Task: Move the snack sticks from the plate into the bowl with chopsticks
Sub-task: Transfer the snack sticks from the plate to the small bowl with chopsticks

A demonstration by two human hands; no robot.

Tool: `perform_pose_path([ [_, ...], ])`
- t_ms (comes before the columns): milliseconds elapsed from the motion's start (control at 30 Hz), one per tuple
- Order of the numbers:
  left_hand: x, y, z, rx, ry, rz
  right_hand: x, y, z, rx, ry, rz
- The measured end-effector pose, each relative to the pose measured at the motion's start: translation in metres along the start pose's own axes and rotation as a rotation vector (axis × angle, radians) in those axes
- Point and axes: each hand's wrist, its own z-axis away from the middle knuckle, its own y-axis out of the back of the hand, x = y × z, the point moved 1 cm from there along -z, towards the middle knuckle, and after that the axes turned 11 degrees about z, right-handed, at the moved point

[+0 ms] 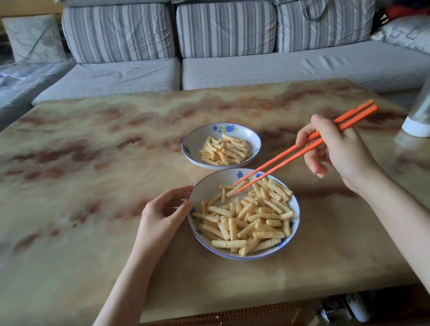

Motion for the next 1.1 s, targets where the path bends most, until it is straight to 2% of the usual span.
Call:
perform_pose_path([
  [167, 0.001, -0.001, 0.001, 0.002, 0.003, 0.006, 0.008, -0.006, 0.001, 0.004, -0.029, 0.017],
  [700, -0.001, 0.000, -0.001, 0.005, -0.002, 0.009, 0.005, -0.019, -0.028, 0.342, -0.046, -0.152],
  [1100, -0.001, 0.000, 0.000, 0.011, -0.001, 0.016, 0.012, -0.021, -0.024, 0.311, -0.029, -0.125],
])
